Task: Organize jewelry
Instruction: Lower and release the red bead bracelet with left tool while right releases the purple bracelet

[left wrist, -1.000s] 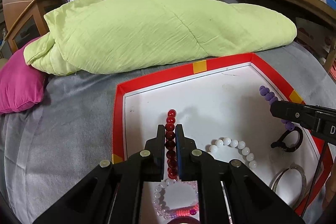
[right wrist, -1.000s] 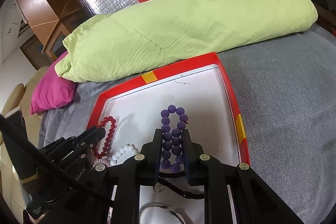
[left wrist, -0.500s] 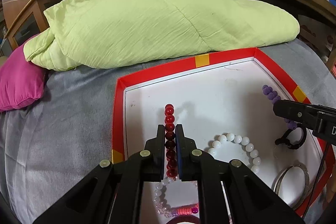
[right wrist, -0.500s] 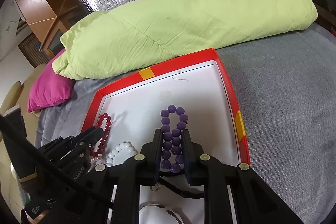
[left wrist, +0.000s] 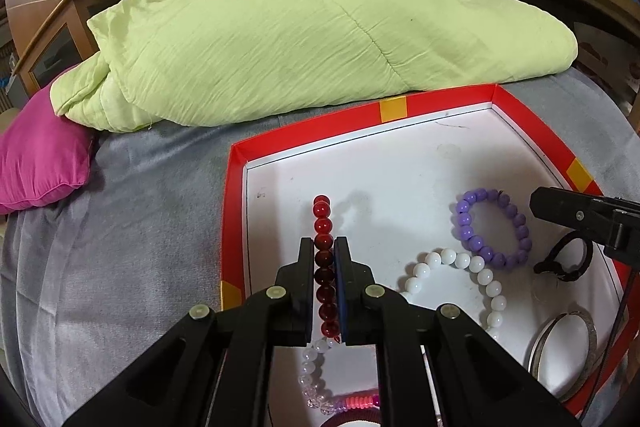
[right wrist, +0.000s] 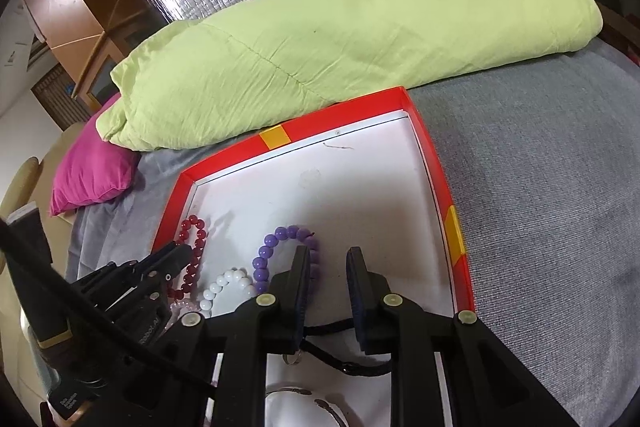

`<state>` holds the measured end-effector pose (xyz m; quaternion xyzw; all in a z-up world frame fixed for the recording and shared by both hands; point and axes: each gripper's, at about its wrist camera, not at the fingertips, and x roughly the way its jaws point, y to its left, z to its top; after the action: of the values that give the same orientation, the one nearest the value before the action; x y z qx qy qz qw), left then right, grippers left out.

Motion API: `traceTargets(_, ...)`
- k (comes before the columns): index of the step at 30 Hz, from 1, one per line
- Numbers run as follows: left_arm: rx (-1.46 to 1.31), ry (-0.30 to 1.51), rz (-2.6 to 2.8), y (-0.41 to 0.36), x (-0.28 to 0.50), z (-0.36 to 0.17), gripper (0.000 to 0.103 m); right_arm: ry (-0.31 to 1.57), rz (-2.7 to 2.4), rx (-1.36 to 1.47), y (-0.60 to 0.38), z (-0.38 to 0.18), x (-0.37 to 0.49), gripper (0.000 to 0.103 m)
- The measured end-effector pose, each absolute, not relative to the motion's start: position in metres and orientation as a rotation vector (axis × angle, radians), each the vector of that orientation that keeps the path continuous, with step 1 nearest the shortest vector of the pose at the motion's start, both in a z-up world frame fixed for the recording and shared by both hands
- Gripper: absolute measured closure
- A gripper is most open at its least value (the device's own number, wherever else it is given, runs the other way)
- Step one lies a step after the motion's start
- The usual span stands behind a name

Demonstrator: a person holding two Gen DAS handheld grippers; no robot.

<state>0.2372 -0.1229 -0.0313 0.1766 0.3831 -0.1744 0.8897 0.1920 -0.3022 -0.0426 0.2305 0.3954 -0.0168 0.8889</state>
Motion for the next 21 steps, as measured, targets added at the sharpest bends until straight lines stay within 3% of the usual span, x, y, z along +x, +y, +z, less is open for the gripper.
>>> traceTargets(7, 0.380, 0.813, -0.343, -0.123, 0.238, -0.034, 0.088, 0.817, -0.033, 0.480, -0.301, -0.041, 0.190, 0.081)
traceTargets(9, 0.381, 0.815, -0.329, -0.122, 0.238, -0.034, 0.070, 0.814, -0.035, 0.477, -0.301, -0.040, 0.189, 0.081)
traceTargets(12, 0.381, 0.803, -0.313, -0.121, 0.236, -0.031, 0.053, 0.819, -0.031, 0.479, -0.301, -0.038, 0.188, 0.081)
traceTargets(16, 0.390, 0.793, -0.296, -0.121, 0.232, -0.027, 0.044, 0.841, -0.040, 0.494, -0.303, -0.039, 0.188, 0.081)
traceTargets(21, 0.416, 0.793, -0.272, -0.124, 0.228, -0.025, 0.041, 0.847, -0.047, 0.495, -0.305, -0.038, 0.185, 0.081)
